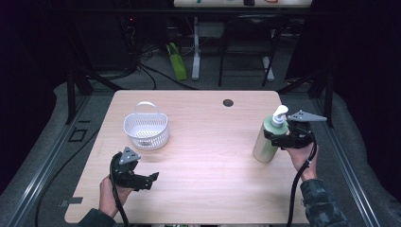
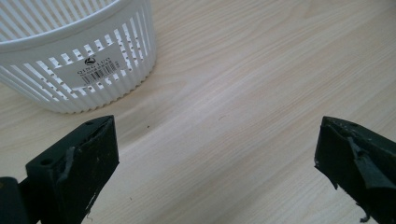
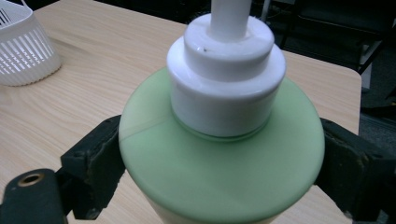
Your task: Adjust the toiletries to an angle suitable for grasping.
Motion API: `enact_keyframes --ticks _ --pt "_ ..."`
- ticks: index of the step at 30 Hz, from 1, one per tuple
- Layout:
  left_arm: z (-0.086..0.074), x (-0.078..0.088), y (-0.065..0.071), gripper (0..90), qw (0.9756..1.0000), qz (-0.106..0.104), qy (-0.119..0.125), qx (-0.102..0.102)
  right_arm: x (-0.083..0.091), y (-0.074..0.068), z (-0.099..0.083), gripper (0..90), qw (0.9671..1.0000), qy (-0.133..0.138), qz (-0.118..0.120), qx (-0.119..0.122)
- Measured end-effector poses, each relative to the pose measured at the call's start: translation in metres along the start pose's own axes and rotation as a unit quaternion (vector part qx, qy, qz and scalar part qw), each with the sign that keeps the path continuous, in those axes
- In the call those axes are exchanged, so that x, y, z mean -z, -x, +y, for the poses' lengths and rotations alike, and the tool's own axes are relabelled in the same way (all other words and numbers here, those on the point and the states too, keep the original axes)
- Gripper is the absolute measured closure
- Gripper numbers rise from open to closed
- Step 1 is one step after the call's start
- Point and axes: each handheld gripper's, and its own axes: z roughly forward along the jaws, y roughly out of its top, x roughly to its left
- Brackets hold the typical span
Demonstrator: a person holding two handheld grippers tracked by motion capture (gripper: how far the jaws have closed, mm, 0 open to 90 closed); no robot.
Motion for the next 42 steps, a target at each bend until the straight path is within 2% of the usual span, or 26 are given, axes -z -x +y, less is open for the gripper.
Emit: enact_keyframes --ticks 3,19,29,42 --pt "0.000 0.001 0.000 0.0 1.0000 -0.001 0.002 0.003 0.000 -0.003 0.002 11.1 0.9999 -0.010 -0.005 -0.007" --pt "0.000 0.003 -0.001 0.0 1.0000 0.001 0.005 0.002 -0.001 -0.023 0.001 11.5 0.9998 -0.007 -0.016 -0.011" --pt "0.000 0.003 -0.001 0.0 1.0000 0.000 0.007 0.003 -0.002 -0.042 0.001 11.5 0.9999 -0.008 -0.009 -0.007" --pt "0.000 0.003 -0.001 0.0 1.0000 -0.001 0.007 0.004 -0.007 -0.069 0.004 11.6 0.9997 -0.013 0.016 0.011"
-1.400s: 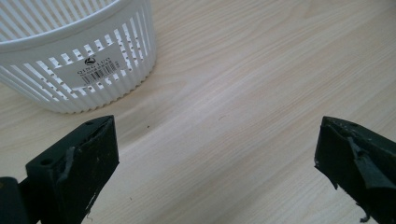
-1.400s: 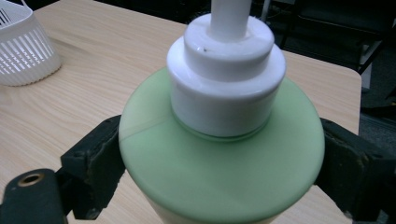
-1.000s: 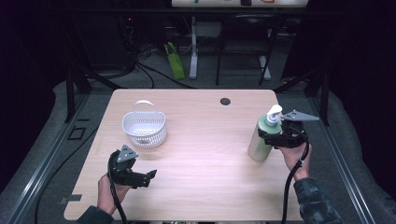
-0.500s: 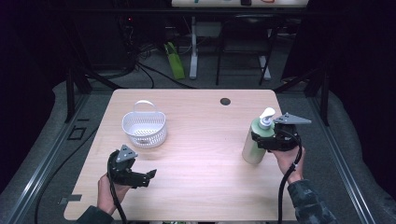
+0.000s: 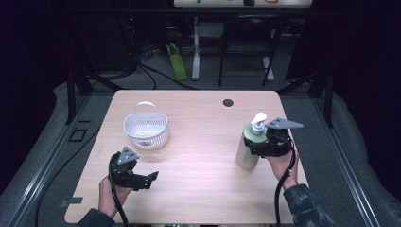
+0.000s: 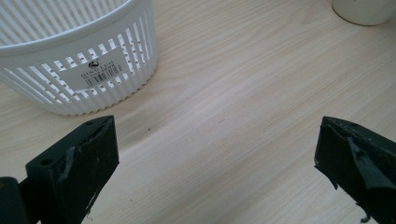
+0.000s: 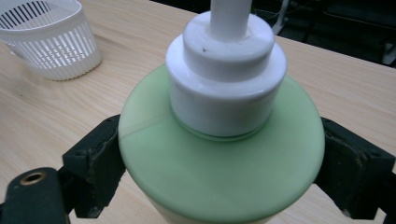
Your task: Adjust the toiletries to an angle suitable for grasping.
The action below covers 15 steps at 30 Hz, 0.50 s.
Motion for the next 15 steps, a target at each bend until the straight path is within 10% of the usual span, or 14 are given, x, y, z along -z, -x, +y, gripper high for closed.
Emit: enact_keyframes --ticks 15 --pt "0.000 0.000 0.000 0.0 1.0000 0.003 0.002 -0.001 -0.008 -0.034 0.005 11.6 0.9986 -0.003 0.044 0.031"
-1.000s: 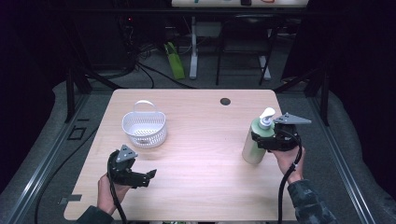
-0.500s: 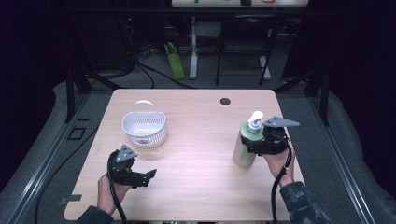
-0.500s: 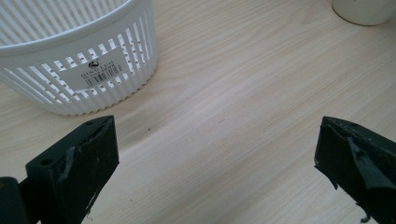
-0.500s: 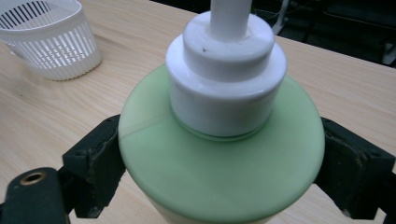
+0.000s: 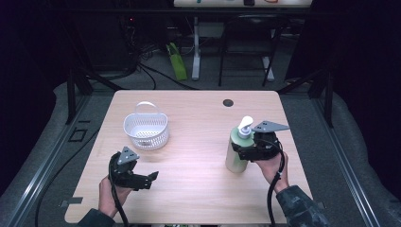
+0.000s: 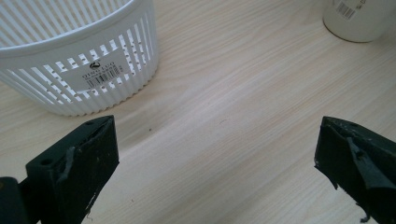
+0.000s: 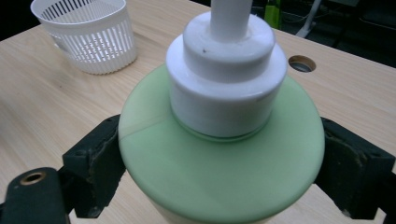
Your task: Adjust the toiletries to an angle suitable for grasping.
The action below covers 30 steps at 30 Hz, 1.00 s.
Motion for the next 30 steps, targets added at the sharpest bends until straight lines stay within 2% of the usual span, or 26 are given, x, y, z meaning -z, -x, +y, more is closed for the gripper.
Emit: enact_keyframes --ticks 16,30 --pt "0.001 -0.001 0.001 0.0 1.0000 -0.002 -0.003 -0.003 -0.009 -0.029 0.006 11.6 0.9992 -0.002 0.033 0.024" --pt "0.002 -0.002 0.004 0.0 1.0000 0.000 0.000 -0.004 -0.019 -0.058 0.011 11.6 0.9966 -0.005 0.068 0.047"
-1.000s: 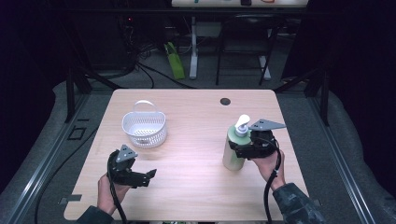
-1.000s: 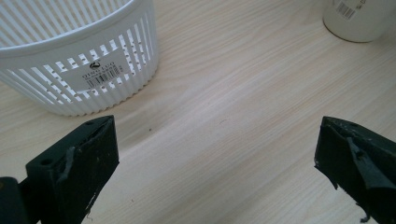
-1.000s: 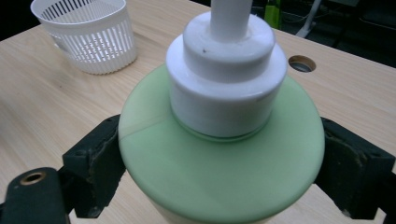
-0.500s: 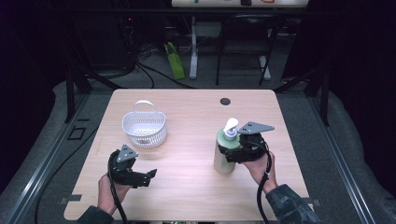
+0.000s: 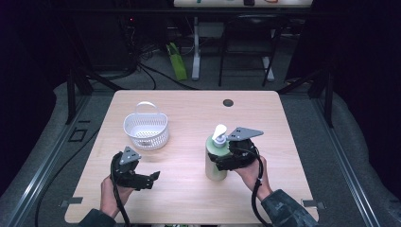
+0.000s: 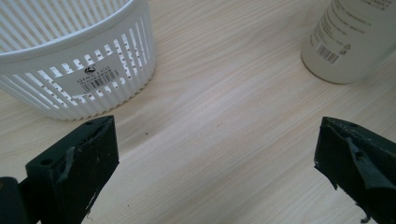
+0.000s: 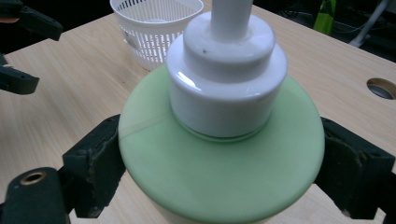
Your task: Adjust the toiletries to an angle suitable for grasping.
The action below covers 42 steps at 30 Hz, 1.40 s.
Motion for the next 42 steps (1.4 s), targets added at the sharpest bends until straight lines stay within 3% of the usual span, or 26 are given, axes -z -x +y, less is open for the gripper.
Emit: enact_keyframes --ticks 8,10,16,22,24,28,30,34,42 --pt "0.002 -0.001 0.004 0.0 1.0000 -0.001 0.005 -0.005 -0.006 -0.013 0.003 11.6 0.9999 0.000 0.015 0.008" --pt "0.003 -0.002 0.006 0.0 0.9999 0.011 -0.001 -0.006 -0.007 -0.016 0.004 11.6 0.9998 0.001 0.018 0.010" --pt "0.002 -0.001 0.006 0.0 1.0000 0.002 0.006 -0.002 -0.012 -0.029 0.006 11.5 0.9994 0.001 0.029 0.019" --pt "0.003 -0.003 0.011 0.0 1.0000 0.000 0.007 -0.001 -0.011 -0.030 0.005 10.9 0.9993 0.004 0.031 0.022" --pt "0.005 -0.003 0.014 0.0 0.9999 -0.005 0.014 -0.002 -0.011 -0.030 0.005 6.5 0.9992 -0.007 0.027 0.030" --pt "0.009 -0.003 0.022 0.0 0.9994 -0.017 0.027 -0.013 -0.004 -0.025 0.001 0.0 0.9991 -0.016 0.034 0.021" --pt "0.012 -0.002 0.028 0.0 0.9990 -0.014 0.035 -0.023 0.000 -0.023 -0.001 0.0 0.9991 -0.020 0.033 0.020" --pt "0.017 -0.004 0.038 0.0 0.9979 -0.028 0.043 -0.039 0.014 -0.015 -0.011 0.0 0.9990 -0.030 0.031 0.012" --pt "0.029 -0.012 0.055 0.0 0.9956 -0.060 0.057 -0.044 0.038 0.011 -0.040 0.5 0.9981 -0.057 -0.005 -0.023"
